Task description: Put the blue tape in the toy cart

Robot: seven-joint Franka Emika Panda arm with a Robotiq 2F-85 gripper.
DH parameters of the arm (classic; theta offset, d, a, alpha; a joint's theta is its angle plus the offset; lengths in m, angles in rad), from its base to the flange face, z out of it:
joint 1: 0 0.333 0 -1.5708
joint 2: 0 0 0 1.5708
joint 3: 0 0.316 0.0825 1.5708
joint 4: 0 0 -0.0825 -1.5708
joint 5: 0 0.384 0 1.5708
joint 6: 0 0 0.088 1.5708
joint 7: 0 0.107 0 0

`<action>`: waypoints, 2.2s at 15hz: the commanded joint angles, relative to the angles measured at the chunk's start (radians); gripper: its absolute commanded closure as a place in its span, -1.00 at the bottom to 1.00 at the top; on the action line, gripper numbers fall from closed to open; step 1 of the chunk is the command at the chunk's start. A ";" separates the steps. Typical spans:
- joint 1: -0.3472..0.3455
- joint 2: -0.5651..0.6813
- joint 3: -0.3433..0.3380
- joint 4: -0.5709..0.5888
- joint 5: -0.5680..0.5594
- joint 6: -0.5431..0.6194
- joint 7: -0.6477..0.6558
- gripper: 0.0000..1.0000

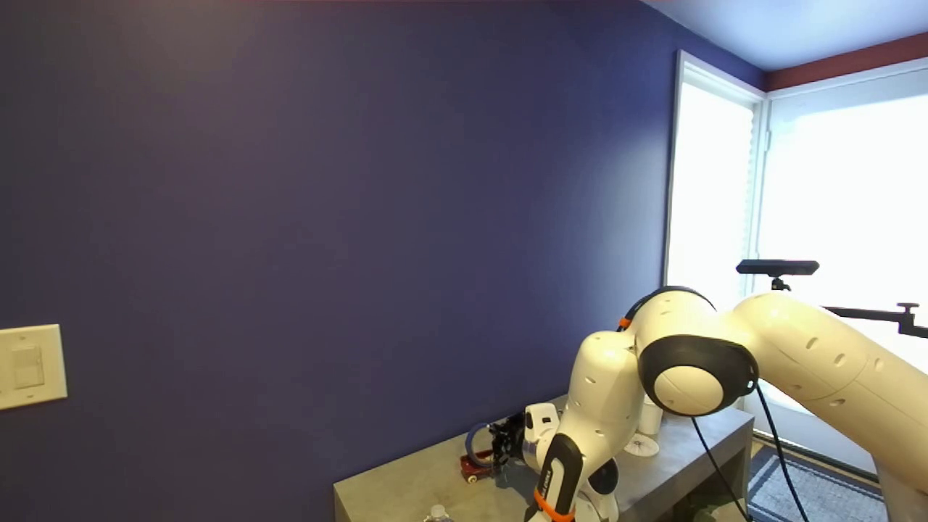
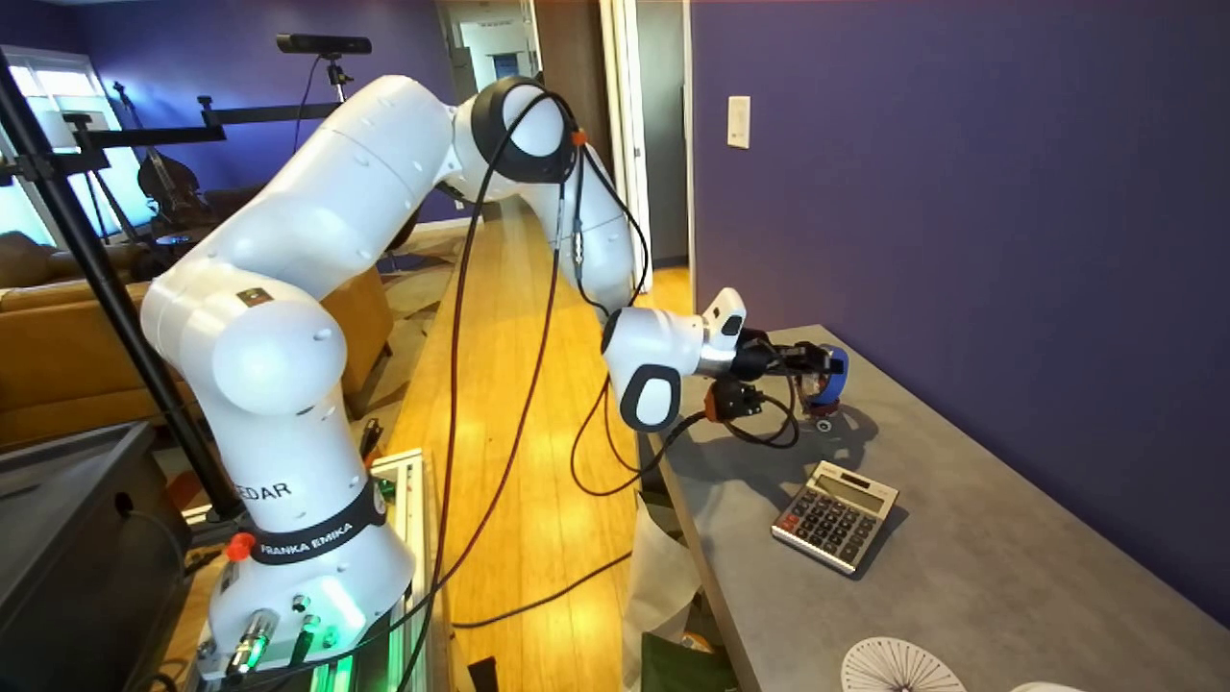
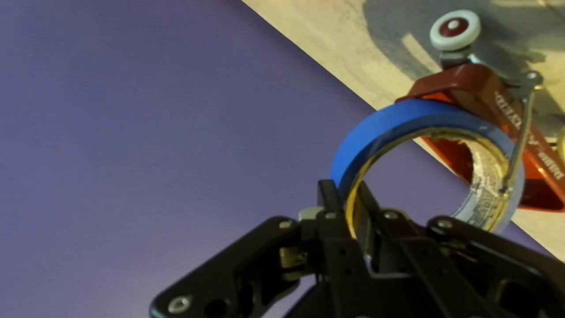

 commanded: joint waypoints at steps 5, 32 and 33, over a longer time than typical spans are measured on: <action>-0.055 -0.015 0.058 0.006 -0.005 0.021 -0.047 0.75; -0.011 -0.137 0.045 -0.114 -0.028 0.045 -0.127 -1.00; -0.014 -0.155 0.050 -0.129 -0.020 0.045 -0.152 -1.00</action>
